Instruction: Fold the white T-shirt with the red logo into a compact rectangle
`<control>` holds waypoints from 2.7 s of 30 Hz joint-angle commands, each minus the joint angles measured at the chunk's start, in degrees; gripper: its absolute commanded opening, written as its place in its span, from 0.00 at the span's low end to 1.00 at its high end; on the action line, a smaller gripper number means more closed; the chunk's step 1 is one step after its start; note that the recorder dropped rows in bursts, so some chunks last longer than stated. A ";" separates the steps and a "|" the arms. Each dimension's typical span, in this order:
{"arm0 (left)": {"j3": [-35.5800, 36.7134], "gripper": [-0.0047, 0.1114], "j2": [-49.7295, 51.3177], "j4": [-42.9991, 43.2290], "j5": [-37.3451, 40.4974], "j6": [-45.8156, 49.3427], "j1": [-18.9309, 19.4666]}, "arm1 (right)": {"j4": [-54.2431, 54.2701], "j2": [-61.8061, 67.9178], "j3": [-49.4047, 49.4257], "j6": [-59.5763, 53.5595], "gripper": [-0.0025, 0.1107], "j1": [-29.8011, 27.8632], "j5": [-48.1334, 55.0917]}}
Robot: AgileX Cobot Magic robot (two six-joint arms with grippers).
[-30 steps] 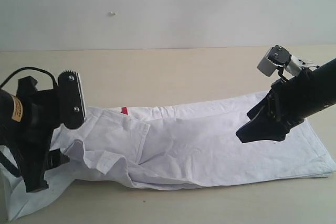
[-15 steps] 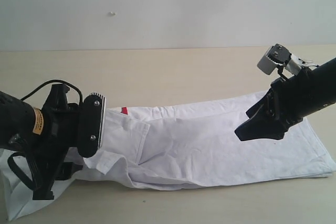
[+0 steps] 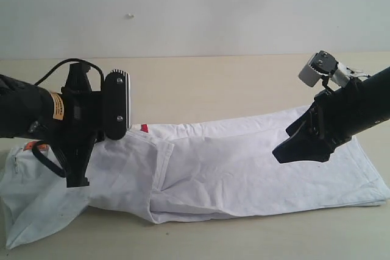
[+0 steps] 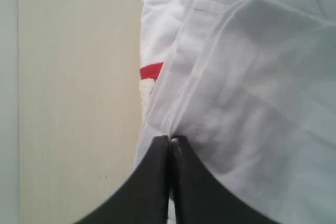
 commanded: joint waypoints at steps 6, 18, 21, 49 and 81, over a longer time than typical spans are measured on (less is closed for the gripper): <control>-3.53 0.04 9.15 -0.22 -2.93 -2.04 6.88 | 0.56 0.00 -0.33 -0.59 0.68 -0.19 0.30; -6.86 0.55 11.28 -0.22 -5.24 -16.20 13.79 | 0.56 0.00 -0.33 -0.59 0.68 -0.19 1.34; -7.71 0.49 9.41 -0.39 -4.17 -21.83 15.49 | 0.37 0.00 -0.21 -1.18 0.68 -0.19 1.74; 1.58 0.59 1.11 -20.86 17.14 -50.33 27.31 | 1.01 0.00 -0.21 -1.04 0.68 -0.19 3.30; 11.40 0.66 5.29 -53.02 20.21 -28.39 31.84 | 2.71 0.00 -0.21 -1.64 0.68 -0.19 4.63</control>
